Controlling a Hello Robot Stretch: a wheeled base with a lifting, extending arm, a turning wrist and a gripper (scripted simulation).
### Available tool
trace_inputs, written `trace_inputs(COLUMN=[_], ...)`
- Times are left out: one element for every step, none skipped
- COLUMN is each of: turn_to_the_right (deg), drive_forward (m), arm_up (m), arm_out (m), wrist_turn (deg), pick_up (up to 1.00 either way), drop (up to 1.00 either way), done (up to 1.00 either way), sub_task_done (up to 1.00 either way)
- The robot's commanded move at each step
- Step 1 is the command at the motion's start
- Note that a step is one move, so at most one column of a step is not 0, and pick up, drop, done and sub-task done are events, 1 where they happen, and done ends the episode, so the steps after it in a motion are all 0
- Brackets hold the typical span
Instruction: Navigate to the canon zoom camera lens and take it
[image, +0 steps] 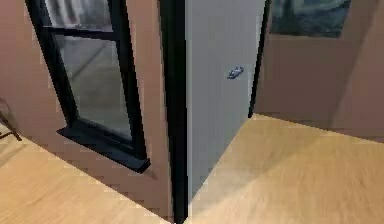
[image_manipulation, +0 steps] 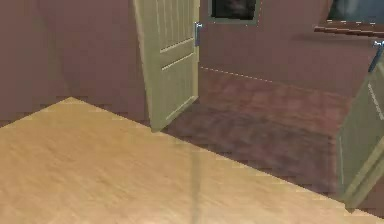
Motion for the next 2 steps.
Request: trace_inputs(turn_to_the_right=[45.0,45.0], drive_forward=[0.00,0.00], arm_up=[0.00,0.00], arm_out=[0.00,0.00], wrist_turn=[0.0,0.0], pick_up=[0.00,0.00], drop=[0.00,0.00], done=[0.00,0.00], sub_task_done=[0.00,0.00])
